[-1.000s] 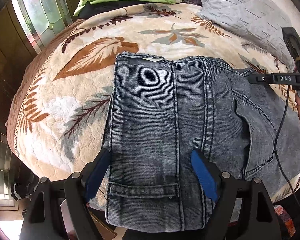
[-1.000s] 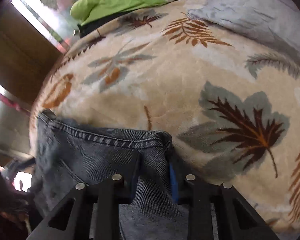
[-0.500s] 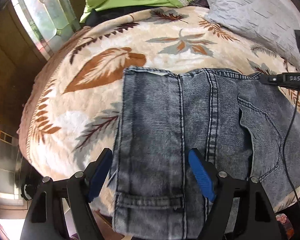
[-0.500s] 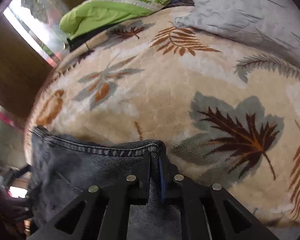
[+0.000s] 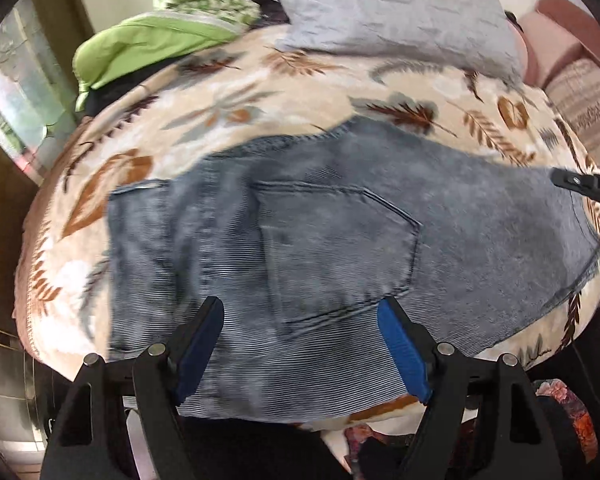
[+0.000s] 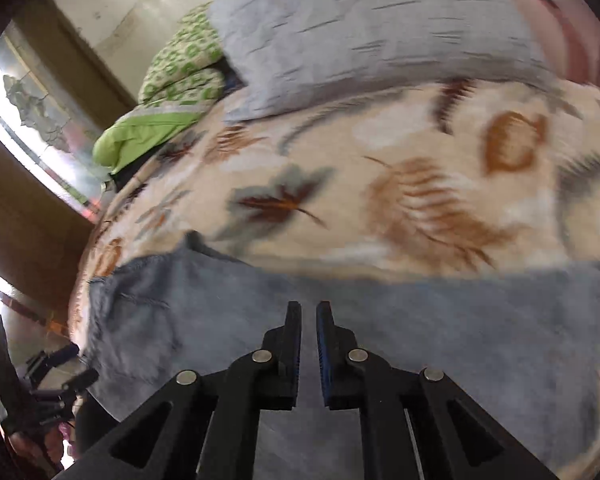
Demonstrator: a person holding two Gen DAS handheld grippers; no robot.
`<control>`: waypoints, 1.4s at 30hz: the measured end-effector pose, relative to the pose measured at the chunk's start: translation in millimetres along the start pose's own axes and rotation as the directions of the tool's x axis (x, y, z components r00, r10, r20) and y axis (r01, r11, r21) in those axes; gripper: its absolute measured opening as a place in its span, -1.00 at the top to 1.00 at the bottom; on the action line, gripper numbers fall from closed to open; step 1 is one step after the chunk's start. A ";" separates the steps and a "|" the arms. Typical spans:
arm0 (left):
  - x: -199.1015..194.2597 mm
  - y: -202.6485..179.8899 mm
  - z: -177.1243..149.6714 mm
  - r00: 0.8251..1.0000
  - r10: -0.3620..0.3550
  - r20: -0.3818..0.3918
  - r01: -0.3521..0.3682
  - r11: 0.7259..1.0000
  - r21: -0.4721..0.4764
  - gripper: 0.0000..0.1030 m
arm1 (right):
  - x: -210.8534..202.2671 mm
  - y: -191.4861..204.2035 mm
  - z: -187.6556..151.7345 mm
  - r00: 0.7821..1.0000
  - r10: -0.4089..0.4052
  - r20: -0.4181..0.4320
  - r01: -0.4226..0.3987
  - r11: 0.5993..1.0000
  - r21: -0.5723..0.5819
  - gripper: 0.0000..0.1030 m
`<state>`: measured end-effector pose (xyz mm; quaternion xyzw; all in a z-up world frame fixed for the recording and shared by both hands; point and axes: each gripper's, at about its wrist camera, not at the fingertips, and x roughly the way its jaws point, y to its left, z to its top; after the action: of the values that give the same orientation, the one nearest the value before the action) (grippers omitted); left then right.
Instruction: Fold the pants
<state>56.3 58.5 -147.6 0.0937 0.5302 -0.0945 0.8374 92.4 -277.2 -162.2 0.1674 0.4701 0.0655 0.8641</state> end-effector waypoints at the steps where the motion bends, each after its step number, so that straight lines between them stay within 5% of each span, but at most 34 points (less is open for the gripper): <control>1: 8.2 -7.5 1.7 1.000 0.000 -0.018 0.001 1.000 0.010 -0.55 | -6.6 -14.3 -8.6 1.000 -0.016 -0.004 0.016 1.000 0.016 0.81; 5: 41.7 -30.0 1.0 0.994 0.061 -0.087 -0.056 0.997 0.056 -0.55 | -24.1 -61.7 -40.2 0.999 -0.052 -0.014 0.053 0.994 0.099 0.81; 9: 49.5 -46.1 -5.6 0.989 0.137 -0.050 -0.129 0.981 0.145 -0.71 | -10.1 -96.7 -68.4 0.991 -0.088 -0.101 0.103 0.983 0.152 0.82; 13: 46.4 -47.5 -4.1 0.986 0.147 -0.084 -0.136 0.983 0.120 -0.71 | -14.7 -106.7 -83.7 0.999 -0.029 -0.034 0.033 0.989 0.143 0.83; 16: 45.0 -51.6 0.4 0.979 0.173 -0.106 -0.162 0.981 0.111 -0.71 | -18.6 -121.3 -82.0 0.999 0.045 -0.025 -0.039 0.977 0.210 0.83; 22: 38.8 -76.6 18.7 0.983 0.168 -0.079 -0.161 0.983 0.091 -0.71 | -38.8 -140.6 -73.3 0.988 0.073 0.133 -0.107 0.956 0.274 0.79; 29: 53.0 -94.6 38.3 0.969 0.238 -0.062 -0.235 0.971 0.053 -0.72 | -15.9 -157.7 -66.1 0.997 0.048 0.055 -0.065 0.935 0.349 0.83; 32: 73.4 -89.4 34.8 0.948 0.308 -0.082 -0.300 0.950 0.090 -0.95 | -15.7 -158.2 -64.2 0.997 0.060 0.050 -0.074 0.935 0.347 0.83; 38: 58.1 -80.1 31.8 0.948 0.295 -0.121 -0.293 0.955 0.036 -1.00 | -19.7 -161.8 -65.0 0.994 0.093 0.054 -0.106 0.925 0.365 0.79; 42: 25.7 -103.8 38.9 0.957 0.290 -0.030 -0.288 0.956 0.059 -1.00 | -33.1 -152.0 -62.5 0.989 0.090 0.118 -0.124 0.939 0.322 0.79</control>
<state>74.3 -53.1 -160.4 0.1943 0.5240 0.0164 0.8291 15.3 -414.2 -220.8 0.3374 0.4201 0.0245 0.8421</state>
